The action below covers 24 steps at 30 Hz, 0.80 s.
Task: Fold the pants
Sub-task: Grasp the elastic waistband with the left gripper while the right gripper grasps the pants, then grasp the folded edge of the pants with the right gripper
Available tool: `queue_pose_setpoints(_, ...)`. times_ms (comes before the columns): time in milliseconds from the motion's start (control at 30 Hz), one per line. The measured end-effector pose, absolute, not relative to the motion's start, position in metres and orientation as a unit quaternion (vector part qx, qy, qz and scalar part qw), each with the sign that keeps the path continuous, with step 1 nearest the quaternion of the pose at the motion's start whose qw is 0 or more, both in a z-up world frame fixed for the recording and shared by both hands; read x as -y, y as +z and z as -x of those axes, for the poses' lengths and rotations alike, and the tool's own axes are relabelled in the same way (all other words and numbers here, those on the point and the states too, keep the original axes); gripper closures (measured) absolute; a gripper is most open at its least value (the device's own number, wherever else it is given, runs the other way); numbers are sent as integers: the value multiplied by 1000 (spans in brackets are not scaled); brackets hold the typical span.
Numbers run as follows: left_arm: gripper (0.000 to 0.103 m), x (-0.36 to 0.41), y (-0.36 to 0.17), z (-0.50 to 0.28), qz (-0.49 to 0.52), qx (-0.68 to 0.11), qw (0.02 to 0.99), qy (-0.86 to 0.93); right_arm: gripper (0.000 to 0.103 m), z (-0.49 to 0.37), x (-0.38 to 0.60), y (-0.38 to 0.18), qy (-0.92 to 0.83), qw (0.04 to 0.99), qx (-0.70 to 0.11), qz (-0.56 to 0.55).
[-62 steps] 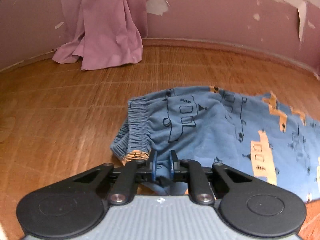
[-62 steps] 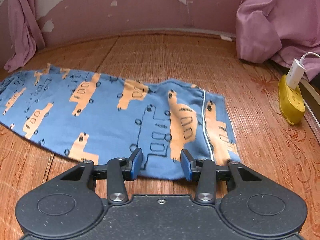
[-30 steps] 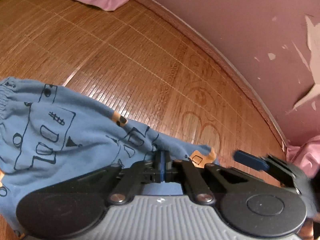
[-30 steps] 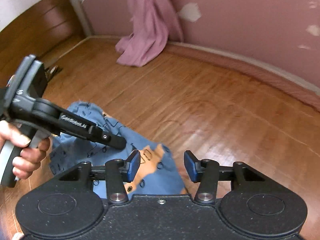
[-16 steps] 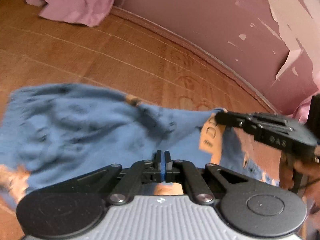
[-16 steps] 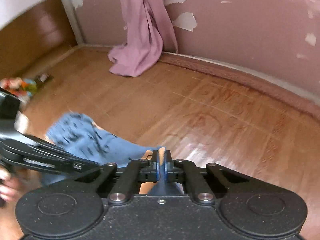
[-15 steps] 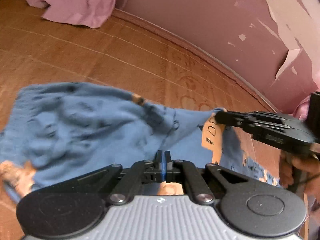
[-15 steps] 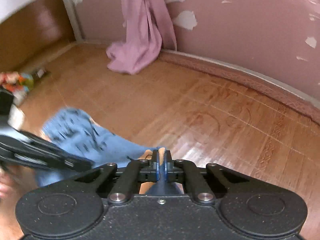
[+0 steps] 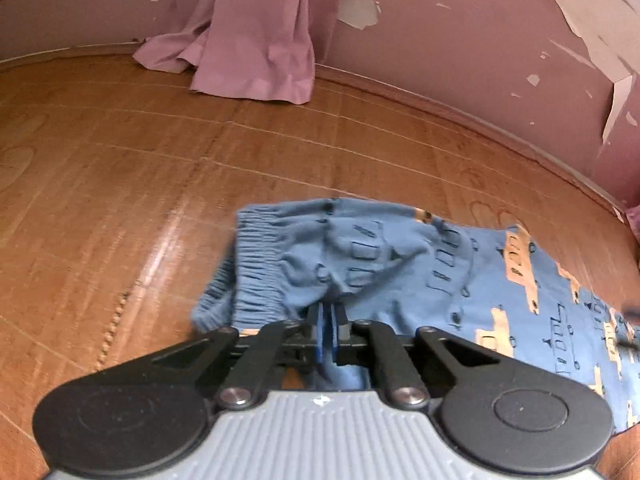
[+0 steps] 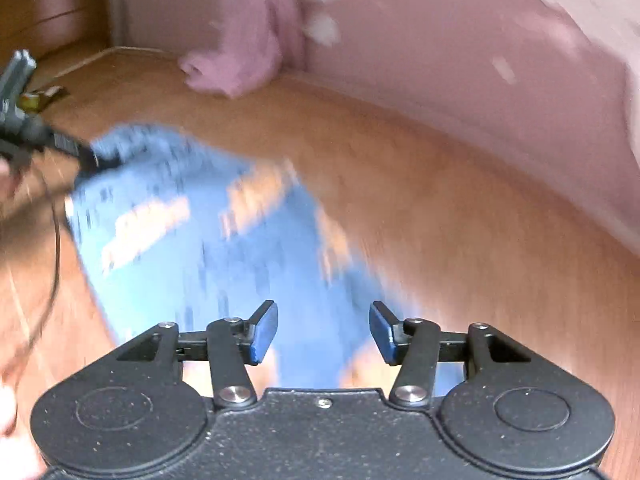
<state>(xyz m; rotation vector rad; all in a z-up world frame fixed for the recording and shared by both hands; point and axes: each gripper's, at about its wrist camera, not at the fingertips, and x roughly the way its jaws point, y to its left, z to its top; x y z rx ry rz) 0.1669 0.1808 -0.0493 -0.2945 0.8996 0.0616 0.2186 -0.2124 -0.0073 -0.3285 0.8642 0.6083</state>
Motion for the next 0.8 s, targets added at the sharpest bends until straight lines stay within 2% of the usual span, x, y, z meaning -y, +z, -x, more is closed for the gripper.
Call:
queue_pose_setpoints(67, 98, -182, -47, -170, 129, -440, 888, 29, 49, -199, 247, -24, 248, 856, -438, 121)
queue_pose_setpoints(133, 100, -179, -46, -174, 98, -445, 890, 33, 36, -183, 283, -33, 205, 875, -435, 62)
queue_pose_setpoints(333, 100, -165, -49, -172, -32, -454, 890, 34, 33, -142, 356, -33, 127, 887, -433, -93)
queue_pose_setpoints(433, 99, -165, -47, -172, -71, -471, 878, 56, 30, -122, 375, -24, 117, 894, -421, -99)
queue_pose_setpoints(500, 99, -163, -41, -171, -62, -478, 874, 68, 27, -116, 387, -18, 90, 906, -402, -97)
queue_pose_setpoints(567, 91, -148, -26, -167, -44, -459, 886, 55, 26, -115, 405, -16, 52, 913, -387, -117)
queue_pose_setpoints(600, 84, -136, -20, -166, -45, -447, 893, 39, 26, -115, 414, -18, 35, 914, -382, -131)
queue_pose_setpoints(667, 60, -100, -4, -168, -56, -418, 907, -10, 24, -119, 432, -24, 10, 913, -379, -152)
queue_pose_setpoints(700, 36, -78, 3, -172, -62, -405, 911, -39, 20, -121, 438, -27, 1, 912, -379, -158)
queue_pose_setpoints(733, 23, -52, 9, -177, -68, -389, 916, -73, 13, -123, 443, -30, -9, 911, -379, -161)
queue_pose_setpoints(800, 18, -1, 16, -189, -84, -370, 914, -142, 6, -125, 450, -36, -21, 910, -382, -160)
